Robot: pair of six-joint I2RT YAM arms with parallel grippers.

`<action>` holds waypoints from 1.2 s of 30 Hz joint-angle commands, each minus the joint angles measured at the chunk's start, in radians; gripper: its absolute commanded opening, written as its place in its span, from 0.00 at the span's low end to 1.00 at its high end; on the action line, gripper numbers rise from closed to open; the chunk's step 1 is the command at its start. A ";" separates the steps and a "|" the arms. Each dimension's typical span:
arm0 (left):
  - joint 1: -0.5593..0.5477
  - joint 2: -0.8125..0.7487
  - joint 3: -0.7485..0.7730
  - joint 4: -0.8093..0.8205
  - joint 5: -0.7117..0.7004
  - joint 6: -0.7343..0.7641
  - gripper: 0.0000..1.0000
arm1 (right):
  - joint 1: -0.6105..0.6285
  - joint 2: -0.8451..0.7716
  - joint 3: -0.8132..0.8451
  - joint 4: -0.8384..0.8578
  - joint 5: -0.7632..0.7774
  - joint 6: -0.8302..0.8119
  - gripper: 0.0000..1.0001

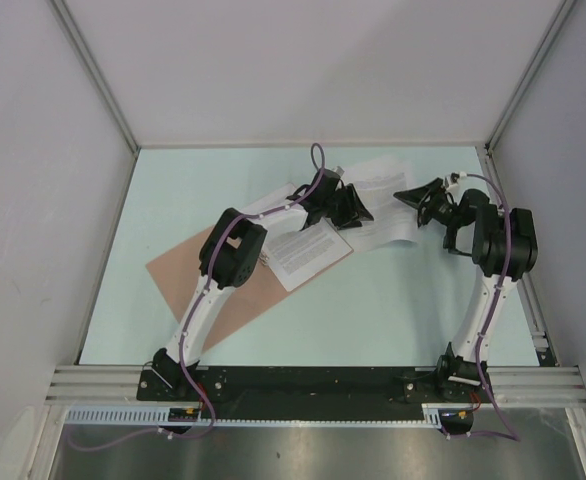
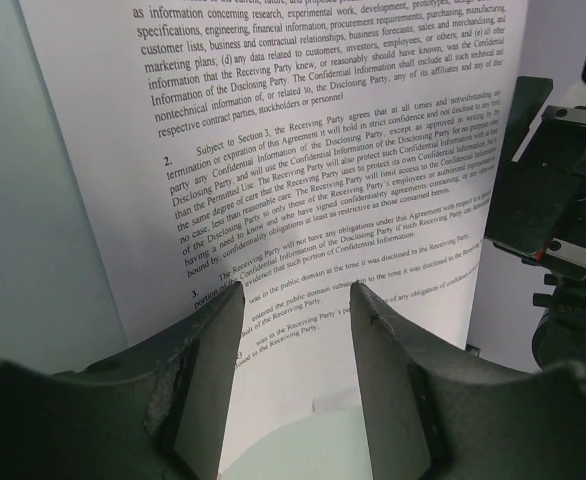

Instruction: Put the files into the folder

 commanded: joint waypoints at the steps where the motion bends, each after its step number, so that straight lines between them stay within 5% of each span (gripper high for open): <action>1: 0.006 -0.024 -0.006 -0.108 -0.007 0.048 0.54 | -0.010 -0.049 0.006 -0.053 -0.005 -0.119 0.67; 7: 0.005 -0.024 0.015 -0.131 -0.007 0.069 0.55 | -0.002 -0.137 0.011 -0.394 0.098 -0.364 0.56; 14: 0.006 -0.054 0.130 -0.251 -0.010 0.166 0.64 | -0.001 -0.210 0.040 -0.596 0.192 -0.526 0.00; 20: 0.025 -0.223 0.118 -0.345 -0.013 0.256 0.79 | 0.035 -0.405 0.109 -0.927 0.357 -0.741 0.00; 23: 0.060 -0.494 -0.053 -0.369 -0.056 0.307 0.82 | 0.111 -0.532 0.139 -1.070 0.476 -0.830 0.00; 28: 0.236 -0.956 -0.656 -0.282 -0.129 0.303 0.84 | 0.361 -0.707 0.202 -1.165 0.725 -0.908 0.00; 30: 0.304 -1.182 -0.866 -0.320 -0.149 0.313 0.84 | 0.501 -0.713 0.224 -1.140 0.734 -0.896 0.00; 36: 0.561 -1.608 -1.164 -0.602 -0.329 0.318 0.95 | 0.849 -0.566 0.365 -0.953 0.656 -0.789 0.00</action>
